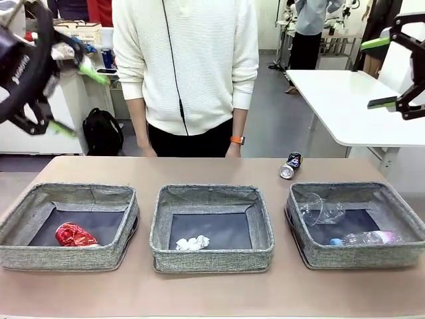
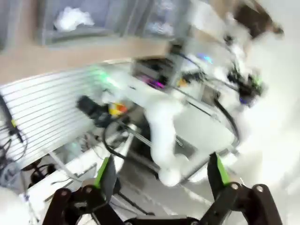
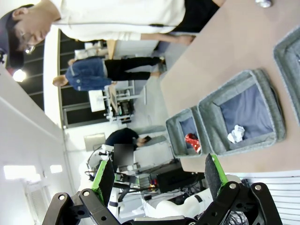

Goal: Sort the waste into the appropriate baskets.
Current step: Place the picked waste into the Fabric basket indicated by the person.

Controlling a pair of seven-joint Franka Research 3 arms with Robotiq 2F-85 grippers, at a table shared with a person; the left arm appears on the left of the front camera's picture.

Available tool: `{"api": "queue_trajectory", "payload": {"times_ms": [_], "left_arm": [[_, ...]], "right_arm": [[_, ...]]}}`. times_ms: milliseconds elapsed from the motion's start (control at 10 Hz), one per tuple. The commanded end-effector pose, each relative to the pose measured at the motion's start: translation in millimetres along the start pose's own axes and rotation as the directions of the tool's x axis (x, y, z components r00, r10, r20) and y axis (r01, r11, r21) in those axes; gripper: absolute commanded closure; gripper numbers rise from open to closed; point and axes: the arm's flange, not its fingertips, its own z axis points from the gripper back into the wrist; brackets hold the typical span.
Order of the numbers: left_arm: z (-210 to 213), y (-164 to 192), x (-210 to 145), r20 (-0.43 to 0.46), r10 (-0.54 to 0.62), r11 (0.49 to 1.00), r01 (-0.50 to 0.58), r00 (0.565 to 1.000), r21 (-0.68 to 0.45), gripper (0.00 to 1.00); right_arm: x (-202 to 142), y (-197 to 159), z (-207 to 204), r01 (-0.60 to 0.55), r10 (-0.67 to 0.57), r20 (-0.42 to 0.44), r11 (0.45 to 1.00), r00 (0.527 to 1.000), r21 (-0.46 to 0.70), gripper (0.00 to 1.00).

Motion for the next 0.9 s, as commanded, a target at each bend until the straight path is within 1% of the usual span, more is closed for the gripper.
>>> {"api": "queue_trajectory", "payload": {"times_ms": [0,100,200,300,400,800], "left_arm": [[15.7,30.9,5.0,-0.07,-0.265,0.91,0.226,0.962,-0.347,0.0],[25.7,41.3,1.1,0.044,-0.343,0.867,0.334,0.938,-0.37,0.0],[32.0,47.8,-2.0,0.156,-0.373,0.867,0.403,0.915,-0.293,0.0],[31.5,47.7,-3.6,0.186,-0.33,0.92,0.36,0.925,-0.157,0.0],[38.8,33.1,2.1,0.112,-0.283,0.9,0.304,0.953,-0.312,0.0],[38.8,33.1,2.1,0.112,-0.283,0.9,0.304,0.953,-0.312,0.0]], "right_arm": [[2.4,1.9,-0.8,-0.017,0.017,-0.013,1.0,1.0,0.02,0.0],[2.4,1.9,-0.8,-0.017,0.017,-0.013,1.0,1.0,0.02,0.0],[2.4,1.9,-0.8,-0.017,0.017,-0.013,1.0,1.0,0.02,0.0],[2.4,1.9,-0.8,-0.017,0.017,-0.013,1.0,1.0,0.02,0.0],[2.4,1.9,-0.8,-0.017,0.017,-0.013,1.0,1.0,0.02,0.0],[2.4,1.9,-0.8,-0.017,0.017,-0.013,1.0,1.0,0.02,0.0]]}}
